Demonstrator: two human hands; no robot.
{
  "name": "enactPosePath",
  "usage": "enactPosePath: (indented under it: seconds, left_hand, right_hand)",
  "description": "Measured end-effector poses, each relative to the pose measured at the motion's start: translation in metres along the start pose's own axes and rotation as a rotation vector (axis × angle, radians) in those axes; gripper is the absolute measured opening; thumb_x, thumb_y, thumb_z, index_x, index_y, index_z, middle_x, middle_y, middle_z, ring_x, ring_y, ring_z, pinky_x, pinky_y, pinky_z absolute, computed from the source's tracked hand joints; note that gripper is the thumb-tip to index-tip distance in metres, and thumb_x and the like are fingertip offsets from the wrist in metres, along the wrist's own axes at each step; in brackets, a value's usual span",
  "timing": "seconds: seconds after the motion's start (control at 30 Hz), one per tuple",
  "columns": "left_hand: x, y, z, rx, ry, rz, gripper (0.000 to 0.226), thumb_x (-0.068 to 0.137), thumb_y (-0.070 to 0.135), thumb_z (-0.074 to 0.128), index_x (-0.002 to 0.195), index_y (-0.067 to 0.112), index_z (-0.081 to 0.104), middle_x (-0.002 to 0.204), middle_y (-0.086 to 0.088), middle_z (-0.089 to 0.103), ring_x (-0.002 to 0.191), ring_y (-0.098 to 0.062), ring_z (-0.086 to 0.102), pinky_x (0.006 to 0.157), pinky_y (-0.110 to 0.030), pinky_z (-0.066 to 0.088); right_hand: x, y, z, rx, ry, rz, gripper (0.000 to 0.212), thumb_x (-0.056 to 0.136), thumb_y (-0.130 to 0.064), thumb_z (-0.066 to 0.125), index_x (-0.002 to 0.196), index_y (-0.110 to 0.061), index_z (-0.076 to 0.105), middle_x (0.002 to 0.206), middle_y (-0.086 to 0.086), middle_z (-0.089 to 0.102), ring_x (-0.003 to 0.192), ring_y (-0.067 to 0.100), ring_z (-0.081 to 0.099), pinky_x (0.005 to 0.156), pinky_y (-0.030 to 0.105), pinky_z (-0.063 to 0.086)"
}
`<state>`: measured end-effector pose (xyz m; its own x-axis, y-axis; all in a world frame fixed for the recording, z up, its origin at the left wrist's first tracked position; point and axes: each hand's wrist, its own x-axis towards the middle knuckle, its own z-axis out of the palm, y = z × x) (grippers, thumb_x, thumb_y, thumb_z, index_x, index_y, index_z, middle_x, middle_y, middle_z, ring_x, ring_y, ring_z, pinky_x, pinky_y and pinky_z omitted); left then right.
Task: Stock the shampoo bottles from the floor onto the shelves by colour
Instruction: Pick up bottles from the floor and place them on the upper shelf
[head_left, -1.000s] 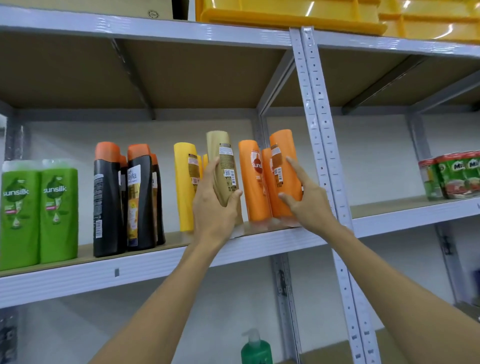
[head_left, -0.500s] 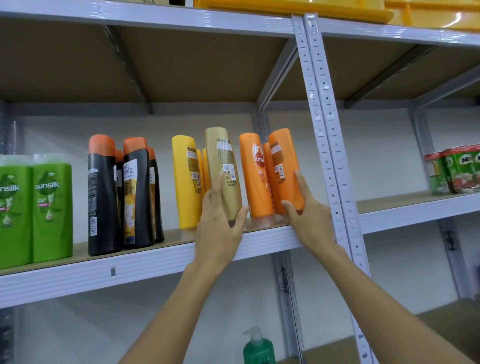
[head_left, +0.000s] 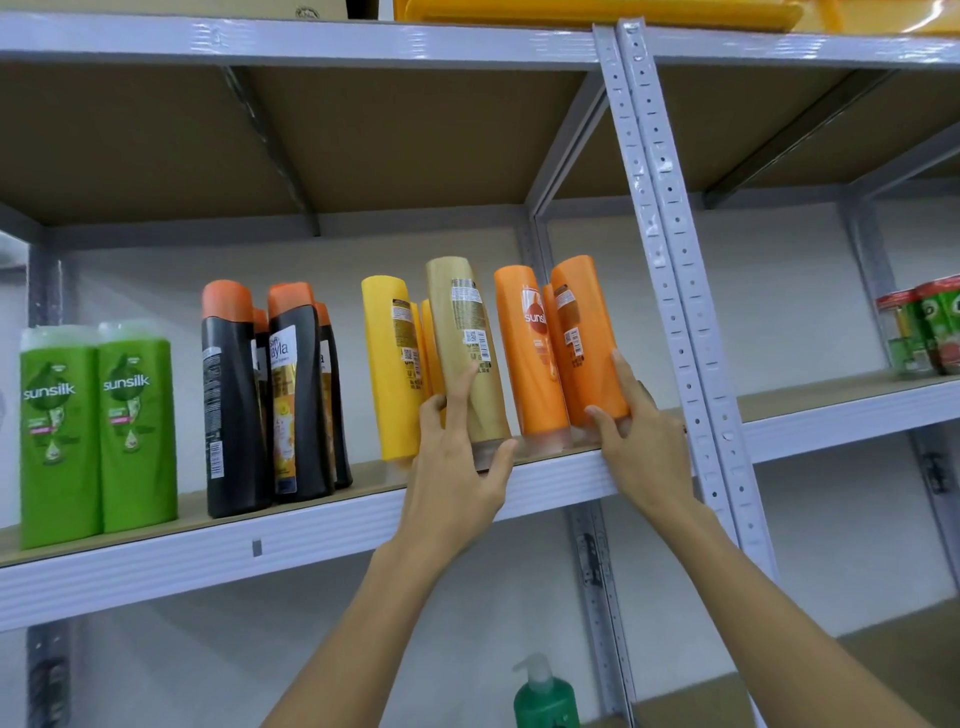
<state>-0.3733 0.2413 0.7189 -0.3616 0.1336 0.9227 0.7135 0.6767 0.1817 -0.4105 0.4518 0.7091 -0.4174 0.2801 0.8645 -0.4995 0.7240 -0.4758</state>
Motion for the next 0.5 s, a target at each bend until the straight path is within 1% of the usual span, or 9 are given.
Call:
enactPosePath:
  seconds: [0.1,0.17,0.23,0.3,0.37,0.4,0.43,0.47,0.5]
  left_hand:
    - [0.000,-0.001,0.000,-0.020,0.002,0.003,0.083,0.094,0.035,0.066,0.156,0.044,0.011,0.151,0.004,0.029,0.121,0.004,0.028,0.097,-0.009,0.024]
    - [0.000,-0.001,-0.001,-0.035,0.013,0.010,0.082,0.094,0.035,0.068,0.155,0.044,0.014,0.149,0.005,0.032,0.122,0.004,0.030,0.093,-0.003,0.022]
    - [0.000,-0.001,-0.003,-0.045,0.036,0.022,0.082,0.093,0.034,0.069,0.155,0.044,0.017,0.148,0.006,0.035,0.121,0.006,0.031,0.088,0.003,0.023]
    - [-0.002,-0.001,-0.007,-0.053,0.062,0.031,0.082,0.092,0.033,0.071,0.155,0.043,0.020,0.147,0.007,0.038,0.120,0.009,0.031,0.085,0.007,0.025]
    - [-0.006,-0.001,-0.015,-0.079,0.089,0.051,0.081,0.092,0.031,0.071,0.156,0.040,0.022,0.148,0.006,0.039,0.127,0.004,0.035,0.093,0.004,0.027]
    - [-0.008,-0.001,-0.019,-0.095,0.101,0.068,0.080,0.092,0.030,0.072,0.156,0.038,0.024,0.149,0.006,0.039,0.133,-0.001,0.037,0.100,-0.001,0.030]
    - [-0.011,-0.001,-0.023,-0.108,0.113,0.087,0.079,0.092,0.030,0.072,0.156,0.036,0.026,0.150,0.004,0.040,0.137,-0.005,0.038,0.106,-0.006,0.032]
    - [-0.015,-0.001,-0.028,-0.119,0.126,0.106,0.079,0.092,0.029,0.072,0.156,0.034,0.028,0.150,0.003,0.041,0.138,-0.007,0.039,0.108,-0.009,0.034]
    - [-0.019,-0.001,-0.032,-0.130,0.140,0.124,0.078,0.092,0.027,0.073,0.156,0.032,0.029,0.149,0.001,0.042,0.138,-0.008,0.041,0.109,-0.008,0.034]
  right_hand:
    - [-0.001,0.001,0.001,0.007,-0.013,0.011,0.073,0.102,-0.046,0.051,0.160,-0.042,0.005,0.145,0.008,0.056,0.119,0.030,0.062,0.103,0.053,0.051]
    - [-0.002,0.001,0.002,0.029,0.002,0.015,0.073,0.101,-0.049,0.049,0.160,-0.040,0.007,0.149,0.008,0.053,0.124,0.031,0.060,0.105,0.053,0.049]
    - [-0.008,-0.002,0.004,0.082,0.042,0.002,0.073,0.099,-0.058,0.045,0.160,-0.039,0.009,0.156,0.006,0.045,0.134,0.031,0.052,0.108,0.056,0.046]
    - [-0.017,-0.007,0.008,0.138,0.093,-0.008,0.073,0.098,-0.064,0.042,0.159,-0.041,0.009,0.163,0.003,0.034,0.145,0.029,0.040,0.110,0.060,0.043]
    - [-0.026,-0.019,0.011,0.178,0.156,-0.025,0.073,0.098,-0.062,0.043,0.160,-0.041,0.009,0.166,0.002,0.026,0.151,0.027,0.030,0.112,0.061,0.041]
    - [-0.030,-0.028,0.011,0.194,0.186,-0.061,0.072,0.100,-0.059,0.043,0.161,-0.039,0.010,0.167,0.002,0.023,0.153,0.026,0.026,0.114,0.059,0.040]
    - [-0.033,-0.039,0.012,0.205,0.205,-0.112,0.070,0.101,-0.054,0.044,0.161,-0.038,0.012,0.168,0.000,0.021,0.154,0.024,0.024,0.116,0.055,0.038]
    - [-0.037,-0.049,0.012,0.209,0.211,-0.170,0.068,0.102,-0.050,0.046,0.161,-0.037,0.014,0.168,-0.002,0.020,0.154,0.022,0.022,0.119,0.049,0.034]
    - [-0.041,-0.060,0.014,0.211,0.204,-0.225,0.069,0.102,-0.046,0.049,0.161,-0.036,0.016,0.168,-0.004,0.019,0.155,0.020,0.021,0.121,0.039,0.029]
